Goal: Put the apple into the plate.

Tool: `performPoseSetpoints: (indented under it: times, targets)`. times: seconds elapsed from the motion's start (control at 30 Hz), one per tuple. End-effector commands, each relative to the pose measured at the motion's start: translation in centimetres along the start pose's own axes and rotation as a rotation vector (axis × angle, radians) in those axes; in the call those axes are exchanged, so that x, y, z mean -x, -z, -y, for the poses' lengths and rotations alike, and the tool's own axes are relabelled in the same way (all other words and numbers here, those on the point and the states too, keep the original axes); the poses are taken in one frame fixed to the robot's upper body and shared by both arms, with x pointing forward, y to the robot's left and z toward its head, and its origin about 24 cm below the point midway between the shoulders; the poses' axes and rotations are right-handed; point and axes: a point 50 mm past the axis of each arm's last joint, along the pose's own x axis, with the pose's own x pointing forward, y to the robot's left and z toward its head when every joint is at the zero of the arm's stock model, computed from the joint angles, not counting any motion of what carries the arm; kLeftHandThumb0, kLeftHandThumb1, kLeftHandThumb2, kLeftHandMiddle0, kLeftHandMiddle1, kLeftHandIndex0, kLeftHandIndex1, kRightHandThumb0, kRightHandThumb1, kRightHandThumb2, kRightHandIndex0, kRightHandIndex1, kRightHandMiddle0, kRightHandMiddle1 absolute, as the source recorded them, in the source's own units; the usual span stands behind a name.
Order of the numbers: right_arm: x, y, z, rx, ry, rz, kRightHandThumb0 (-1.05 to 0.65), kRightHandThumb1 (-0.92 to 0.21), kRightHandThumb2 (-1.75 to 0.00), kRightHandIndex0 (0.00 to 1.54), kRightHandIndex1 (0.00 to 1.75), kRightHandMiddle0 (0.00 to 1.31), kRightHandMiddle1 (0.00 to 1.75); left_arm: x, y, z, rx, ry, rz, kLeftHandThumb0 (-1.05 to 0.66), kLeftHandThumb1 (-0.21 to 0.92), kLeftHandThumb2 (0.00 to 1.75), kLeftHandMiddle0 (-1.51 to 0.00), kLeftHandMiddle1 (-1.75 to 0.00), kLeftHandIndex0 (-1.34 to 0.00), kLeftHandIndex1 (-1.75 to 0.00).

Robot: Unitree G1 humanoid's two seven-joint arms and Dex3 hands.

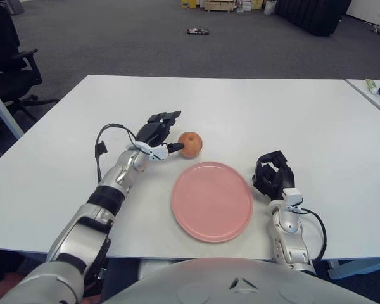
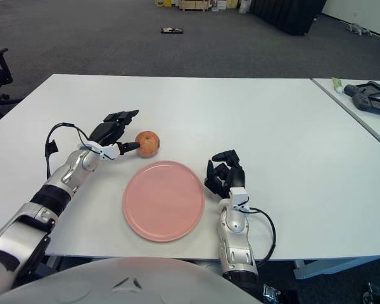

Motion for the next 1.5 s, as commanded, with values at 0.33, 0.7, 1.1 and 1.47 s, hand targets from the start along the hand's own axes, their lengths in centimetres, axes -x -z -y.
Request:
performPoseSetpoints:
  times: [0.33,0.7,1.1,1.47]
  targets:
    - [-0.2,-0.3,-0.1,-0.007,0.001,0.017,-0.4,-0.6,-0.97,0.73,1.75,0.4,1.75,-0.7,0.6,1.2,-0.095,0.099,0.04,-1.05,0.92,0.18,0.0,0.0,0.0,0.0]
    - [-0.2,-0.3,-0.1,-0.006,0.006,0.011,-0.4,-0.6,-0.97,0.72,1.75,0.4,1.75,-1.4,-0.1,2.0,-0.06,0.205,0.051,-1.05,0.9,0.15,0.0,0.0,0.0,0.0]
    - [0.0,-0.3,-0.3,-0.024,0.002,0.016,-0.4,-0.6,-0.96,0.72,1.75,0.39,1.75,-2.2,-1.6,2.6,-0.049,0.313,0.089,-1.04,0.85,0.11,0.0,0.0,0.0,0.0]
    - [0.1,-0.2,-0.3,-0.024,0.006,0.011,-0.4,-0.59,-0.98,0.73,1.75,0.4,1.75,-2.9,-2.6,2.4,-0.045,0.304,0.113,-1.05,0.88,0.12,0.0,0.0,0.0,0.0]
